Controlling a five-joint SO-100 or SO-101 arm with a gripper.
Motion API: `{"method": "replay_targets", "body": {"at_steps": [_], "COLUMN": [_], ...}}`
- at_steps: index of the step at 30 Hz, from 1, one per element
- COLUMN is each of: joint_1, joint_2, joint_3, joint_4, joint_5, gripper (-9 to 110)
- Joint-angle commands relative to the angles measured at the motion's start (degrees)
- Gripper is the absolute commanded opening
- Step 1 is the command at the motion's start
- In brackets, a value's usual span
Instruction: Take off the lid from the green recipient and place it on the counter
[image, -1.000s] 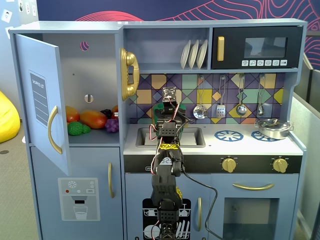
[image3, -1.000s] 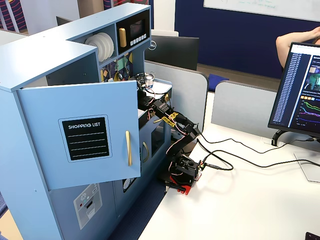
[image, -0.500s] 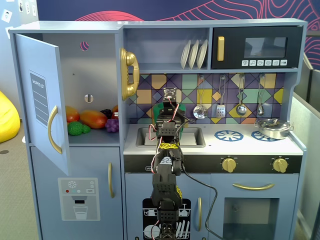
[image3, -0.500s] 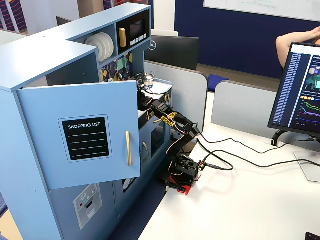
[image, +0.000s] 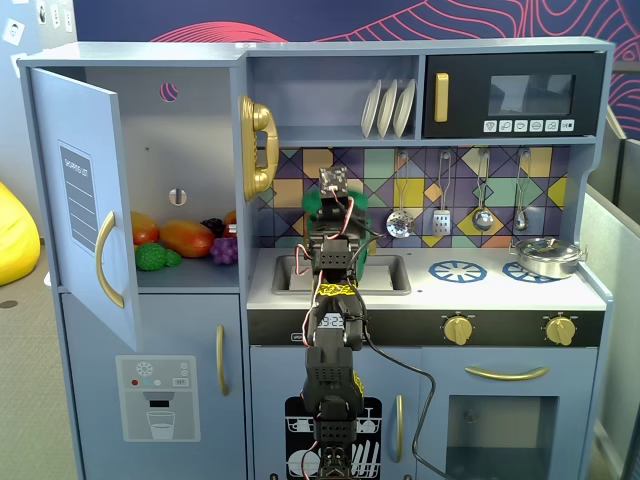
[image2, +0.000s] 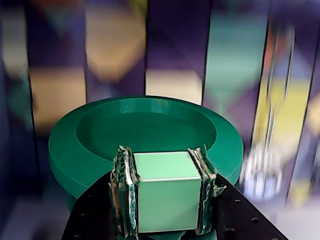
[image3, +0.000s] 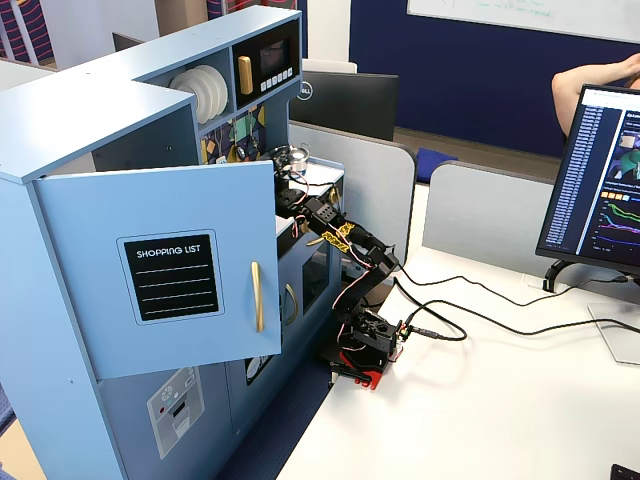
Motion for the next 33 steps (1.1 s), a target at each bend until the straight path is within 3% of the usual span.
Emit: {"method": "replay_targets", "body": {"at_steps": [1, 13, 22, 33], "joint_1": [3.9, 30.0, 32.7, 29.8], "joint_2": [1.1, 2.6, -0.9, -1.9], "joint_3": [-5.5, 3.3, 19.0, 29.2], "joint_4": [-6.7, -9.9, -24.0, -29.5], "joint_5": [-0.9, 5.5, 3.1, 1.0], "gripper": [0, 0, 0, 0]}}
